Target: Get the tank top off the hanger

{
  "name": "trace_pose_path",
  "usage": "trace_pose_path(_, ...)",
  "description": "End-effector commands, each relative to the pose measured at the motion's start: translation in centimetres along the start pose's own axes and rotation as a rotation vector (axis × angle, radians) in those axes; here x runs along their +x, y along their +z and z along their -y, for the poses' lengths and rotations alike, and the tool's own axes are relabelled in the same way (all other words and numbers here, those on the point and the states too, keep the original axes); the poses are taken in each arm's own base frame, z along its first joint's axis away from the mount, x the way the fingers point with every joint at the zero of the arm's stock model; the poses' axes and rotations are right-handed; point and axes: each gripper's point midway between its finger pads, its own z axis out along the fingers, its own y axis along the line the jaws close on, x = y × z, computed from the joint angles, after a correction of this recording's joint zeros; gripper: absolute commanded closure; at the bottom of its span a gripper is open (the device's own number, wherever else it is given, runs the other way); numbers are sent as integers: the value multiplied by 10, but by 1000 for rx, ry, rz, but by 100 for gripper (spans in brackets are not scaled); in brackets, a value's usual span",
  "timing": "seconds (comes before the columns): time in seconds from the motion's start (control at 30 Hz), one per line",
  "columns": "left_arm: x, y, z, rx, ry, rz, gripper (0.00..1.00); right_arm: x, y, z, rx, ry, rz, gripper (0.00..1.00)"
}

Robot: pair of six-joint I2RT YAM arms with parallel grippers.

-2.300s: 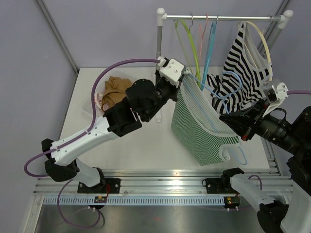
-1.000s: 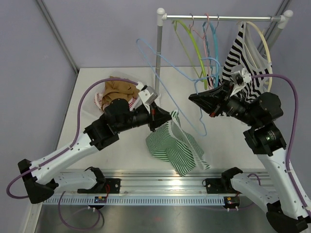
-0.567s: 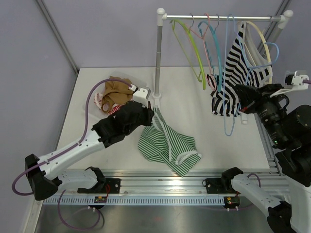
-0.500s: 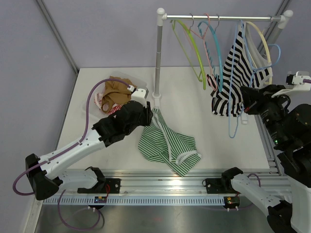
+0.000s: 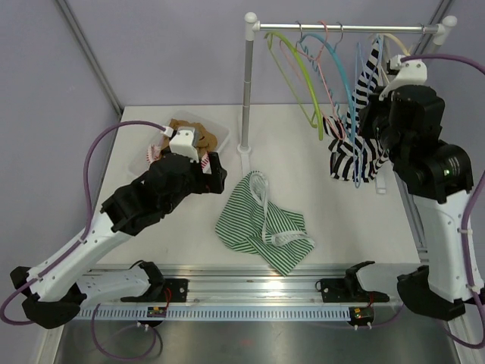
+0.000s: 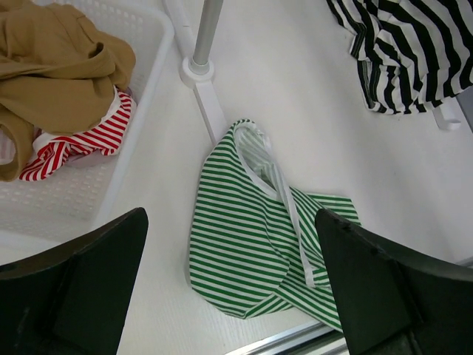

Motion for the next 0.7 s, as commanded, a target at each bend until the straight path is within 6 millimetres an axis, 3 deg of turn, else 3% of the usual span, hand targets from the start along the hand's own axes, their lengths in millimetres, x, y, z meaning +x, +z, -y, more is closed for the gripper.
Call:
trace_pose_path(0.0, -7, -20, 1, 47, 40, -11, 1, -26, 24, -3, -30, -13, 14, 100)
trace_pose_path(0.07, -6, -27, -3, 49, 53, -18, 1, -38, 32, -4, -72, 14, 21, 100)
trace_pose_path(0.13, -4, -33, -10, 35, 70, -22, 1, -40, 54, 5, -56, 21, 0, 100)
trace_pose_path(0.17, -8, -37, -14, 29, 67, -3, 1, -47, 51, -1, -97, 19, 8, 100)
trace_pose_path(0.2, -5, -38, -16, 26, 79, -4, 1, -43, 67, -2, -101, 10, -23, 100)
trace_pose_path(0.37, -2, -39, -17, 37, 89, -7, 1, -42, 107, -4, -181, 27, -85, 100)
trace_pose_path(0.5, 3, -38, -15, 49, 99, -22, 1, -40, 132, 4, -206, 34, -108, 100)
trace_pose_path(0.57, 6, -37, -14, 53, 105, -30, 1, -33, 144, -2, -251, 43, -137, 100)
trace_pose_path(0.6, 6, -35, -12, 59, 106, -32, 1, -33, 148, 9, -237, 54, -142, 100)
trace_pose_path(0.67, 8, -34, -8, 78, 103, -41, 1, -27, 158, 11, -244, 62, -165, 100)
